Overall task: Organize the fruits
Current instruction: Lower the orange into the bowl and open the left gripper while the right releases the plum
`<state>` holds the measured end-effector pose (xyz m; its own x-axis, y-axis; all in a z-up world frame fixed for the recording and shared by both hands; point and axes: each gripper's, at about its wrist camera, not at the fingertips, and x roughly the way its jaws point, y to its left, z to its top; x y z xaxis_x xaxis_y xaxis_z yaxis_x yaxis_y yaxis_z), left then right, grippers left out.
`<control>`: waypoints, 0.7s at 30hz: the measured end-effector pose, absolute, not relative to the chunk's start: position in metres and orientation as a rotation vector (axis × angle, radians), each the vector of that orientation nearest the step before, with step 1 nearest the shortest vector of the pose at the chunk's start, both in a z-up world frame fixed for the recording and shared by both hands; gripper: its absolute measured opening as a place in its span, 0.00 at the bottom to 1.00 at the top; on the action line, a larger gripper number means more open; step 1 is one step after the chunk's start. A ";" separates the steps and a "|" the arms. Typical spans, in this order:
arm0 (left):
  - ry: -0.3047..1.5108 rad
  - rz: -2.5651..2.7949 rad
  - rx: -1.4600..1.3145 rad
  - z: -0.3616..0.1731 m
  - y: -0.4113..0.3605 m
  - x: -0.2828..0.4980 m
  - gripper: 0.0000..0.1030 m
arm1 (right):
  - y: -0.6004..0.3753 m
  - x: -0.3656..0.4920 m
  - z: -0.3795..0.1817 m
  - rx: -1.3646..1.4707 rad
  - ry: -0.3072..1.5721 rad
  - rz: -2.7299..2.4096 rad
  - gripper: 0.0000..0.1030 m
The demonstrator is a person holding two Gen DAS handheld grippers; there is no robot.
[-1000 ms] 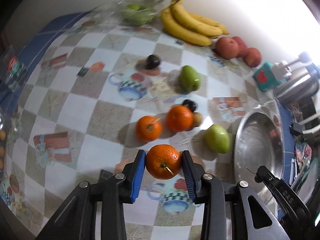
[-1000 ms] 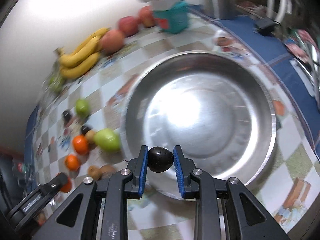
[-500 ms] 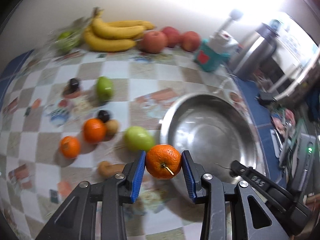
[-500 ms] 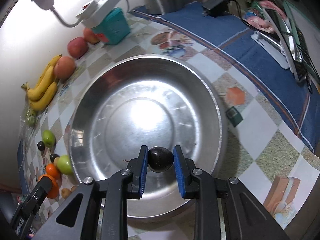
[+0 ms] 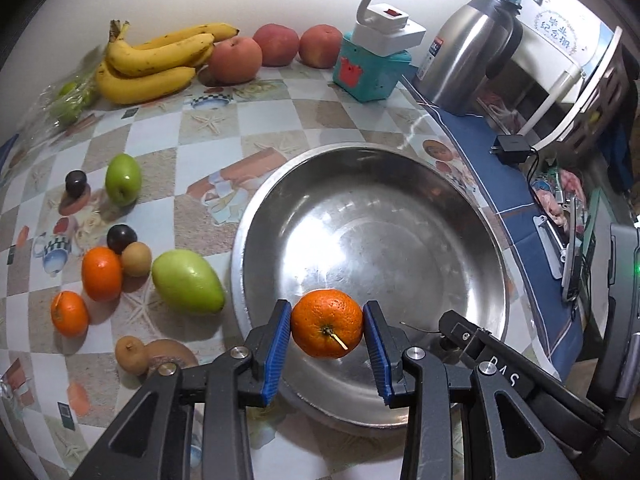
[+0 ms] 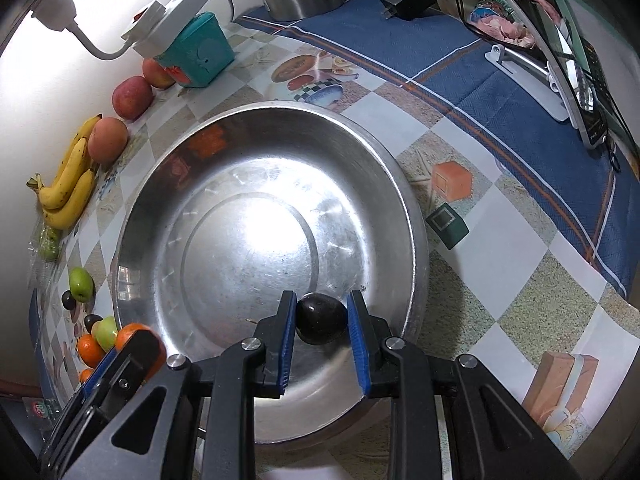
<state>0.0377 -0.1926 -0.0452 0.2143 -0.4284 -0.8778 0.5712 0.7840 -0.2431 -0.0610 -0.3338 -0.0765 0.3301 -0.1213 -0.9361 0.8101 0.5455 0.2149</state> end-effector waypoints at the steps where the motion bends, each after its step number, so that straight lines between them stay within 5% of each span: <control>1: 1.160 -0.699 0.142 -0.045 -0.193 0.037 0.38 | -0.334 -0.061 -0.077 0.780 1.069 -0.699 0.26; 8: 1.166 -0.682 0.128 -0.046 -0.190 0.041 0.39 | -0.334 -0.059 -0.078 0.767 1.081 -0.708 0.27; 21: 1.129 -0.669 0.063 -0.028 -0.178 0.048 0.46 | -0.331 -0.051 -0.070 0.737 1.056 -0.683 0.50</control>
